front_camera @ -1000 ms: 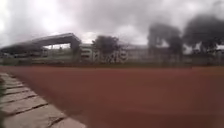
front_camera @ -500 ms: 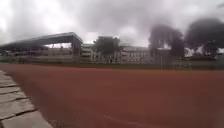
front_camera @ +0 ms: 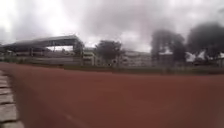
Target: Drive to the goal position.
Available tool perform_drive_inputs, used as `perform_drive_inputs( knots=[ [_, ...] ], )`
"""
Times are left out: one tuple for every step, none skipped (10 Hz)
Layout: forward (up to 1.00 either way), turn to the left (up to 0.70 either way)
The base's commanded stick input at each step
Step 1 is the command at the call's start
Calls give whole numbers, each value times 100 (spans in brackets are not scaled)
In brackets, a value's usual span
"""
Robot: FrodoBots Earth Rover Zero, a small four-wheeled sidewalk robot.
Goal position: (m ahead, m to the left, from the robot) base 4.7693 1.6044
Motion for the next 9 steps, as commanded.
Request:
perform_drive_inputs(
  knots=[
    [70,32],
    [70,35],
    [70,35],
    [70,35],
    [70,35],
    [70,35],
    [70,35],
    [70,35],
    [70,35]
  ],
)
